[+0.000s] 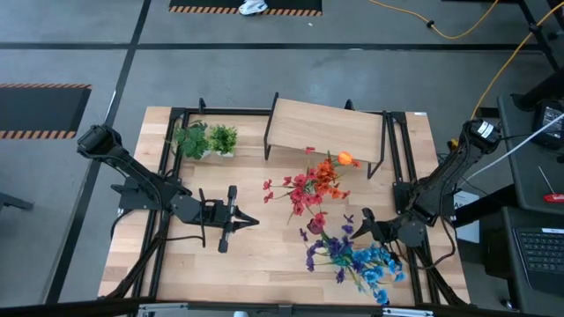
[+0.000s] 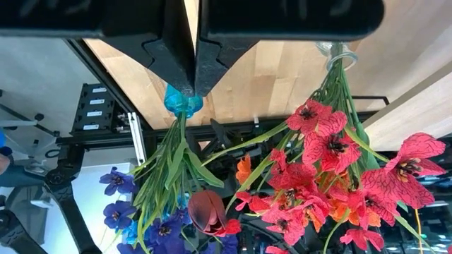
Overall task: Pick and place flowers into a vace then onto a shelf
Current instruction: Put the transparent vase on the shelf
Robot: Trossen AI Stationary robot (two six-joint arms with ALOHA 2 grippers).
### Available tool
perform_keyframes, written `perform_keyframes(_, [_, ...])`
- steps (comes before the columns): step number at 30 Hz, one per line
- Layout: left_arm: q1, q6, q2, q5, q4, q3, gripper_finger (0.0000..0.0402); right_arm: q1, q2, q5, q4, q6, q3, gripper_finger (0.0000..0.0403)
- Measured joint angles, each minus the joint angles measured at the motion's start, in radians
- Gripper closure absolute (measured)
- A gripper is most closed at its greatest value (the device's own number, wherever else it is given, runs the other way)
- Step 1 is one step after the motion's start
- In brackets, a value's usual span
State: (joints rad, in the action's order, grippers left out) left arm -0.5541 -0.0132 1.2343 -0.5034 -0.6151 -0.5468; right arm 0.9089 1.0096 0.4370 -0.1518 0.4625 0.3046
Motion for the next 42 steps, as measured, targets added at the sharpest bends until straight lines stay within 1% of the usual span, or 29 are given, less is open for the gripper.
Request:
perform_keyframes(5, [0.000, -0.003, 0.000, 0.000, 0.014, 0.000, 0.0397, 0.000, 0.031, -0.002, -0.007, 0.004, 0.000, 0.0153])
perform_keyframes(8, [0.000, -0.008, 0.004, 0.000, 0.022, 0.000, 0.0393, 0.000, 0.034, -0.010, -0.003, -0.044, 0.000, 0.0153])
perform_keyframes(10, [0.000, -0.016, 0.011, 0.000, 0.023, 0.000, 0.0390, 0.001, 0.026, -0.016, 0.005, -0.076, 0.000, 0.0155])
perform_keyframes(14, [0.000, -0.027, 0.029, 0.000, 0.024, 0.000, 0.0384, 0.001, -0.015, -0.021, 0.063, -0.073, 0.001, 0.0174])
perform_keyframes(17, [0.000, -0.027, 0.038, -0.006, 0.021, 0.000, 0.0382, 0.001, -0.056, -0.010, 0.107, -0.075, 0.000, 0.0197])
perform_keyframes(19, [0.000, -0.031, 0.048, -0.032, 0.017, 0.000, 0.0382, 0.001, -0.082, 0.024, 0.137, -0.075, 0.000, 0.0216])
perform_keyframes(23, [0.015, -0.037, 0.097, -0.102, -0.014, 0.000, 0.0380, 0.000, -0.120, 0.153, 0.164, -0.080, 0.000, 0.0266])
perform_keyframes(25, [0.033, -0.037, 0.134, -0.107, -0.039, 0.000, 0.0376, 0.000, -0.128, 0.226, 0.167, -0.080, 0.000, 0.0296])
perform_keyframes(27, [0.049, -0.037, 0.178, -0.105, -0.071, -0.001, 0.0369, 0.000, -0.134, 0.265, 0.170, -0.081, 0.000, 0.0325])
perform_keyframes(31, [0.074, -0.047, 0.259, -0.103, -0.104, -0.006, 0.0346, 0.000, -0.135, 0.327, 0.169, -0.099, 0.000, 0.0385])
perform_keyframes(32, [0.079, -0.053, 0.277, -0.103, -0.120, -0.008, 0.0338, 0.000, -0.135, 0.344, 0.161, -0.107, 0.000, 0.0393])
perform_keyframes(34, [0.092, -0.055, 0.312, -0.105, -0.140, -0.011, 0.0320, 0.000, -0.135, 0.369, 0.128, -0.134, 0.000, 0.0395])
perform_keyframes(37, [0.110, -0.060, 0.356, -0.107, -0.172, -0.011, 0.0290, 0.000, -0.135, 0.371, 0.085, -0.159, 0.000, 0.0392])
perform_keyframes(42, [0.156, -0.047, 0.401, -0.152, -0.183, -0.011, 0.0237, 0.000, -0.135, 0.394, 0.083, -0.108, 0.000, 0.0399])
